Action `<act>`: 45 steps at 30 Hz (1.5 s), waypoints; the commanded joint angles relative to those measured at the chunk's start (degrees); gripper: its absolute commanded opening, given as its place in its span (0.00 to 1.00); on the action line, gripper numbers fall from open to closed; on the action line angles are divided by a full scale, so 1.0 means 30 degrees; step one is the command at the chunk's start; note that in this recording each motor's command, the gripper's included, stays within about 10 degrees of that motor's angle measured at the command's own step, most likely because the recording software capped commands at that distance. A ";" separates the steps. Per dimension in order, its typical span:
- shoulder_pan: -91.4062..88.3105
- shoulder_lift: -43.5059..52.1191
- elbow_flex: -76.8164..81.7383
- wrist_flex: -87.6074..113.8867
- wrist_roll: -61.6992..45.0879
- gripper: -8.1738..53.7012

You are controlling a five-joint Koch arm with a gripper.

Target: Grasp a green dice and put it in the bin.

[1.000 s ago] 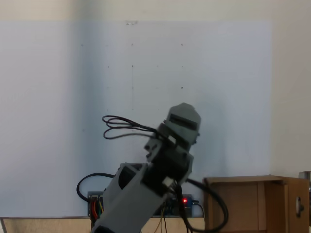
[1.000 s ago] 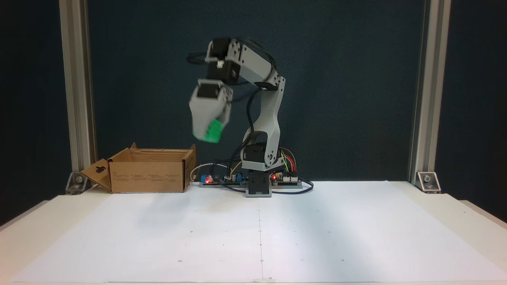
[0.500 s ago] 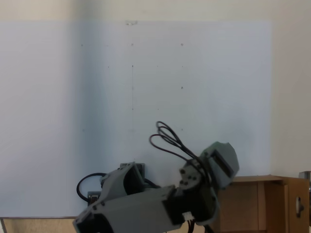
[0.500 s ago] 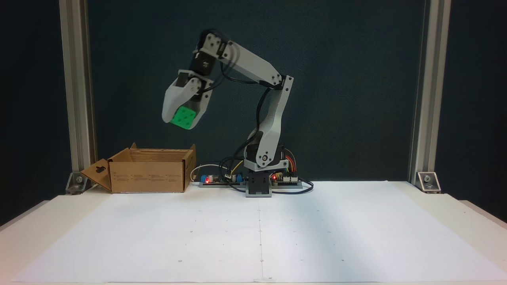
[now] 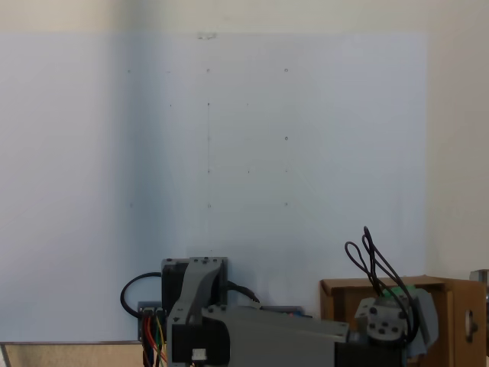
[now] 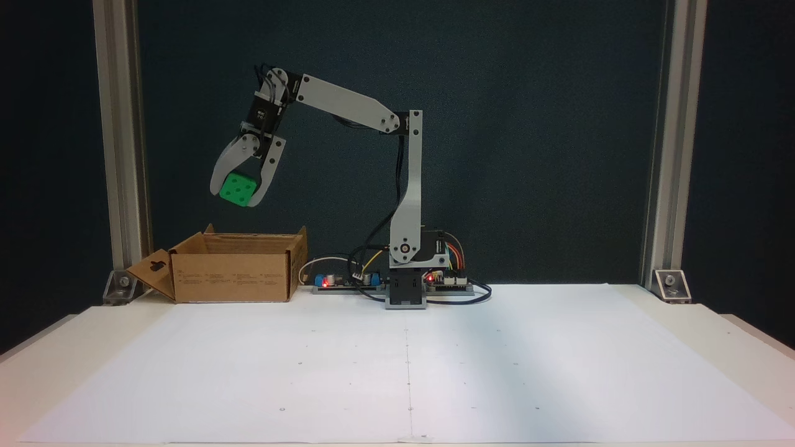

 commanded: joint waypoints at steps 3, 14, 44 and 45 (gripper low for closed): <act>0.2695 -0.0879 -0.1611 -0.1230 -0.1436 0.32; 0.4687 -0.3516 -0.2344 -0.1260 -0.1641 0.32; -0.1553 0.0146 -0.1787 -0.4863 0.8027 0.81; -0.2578 0.0615 -0.1787 -0.4893 0.8320 0.81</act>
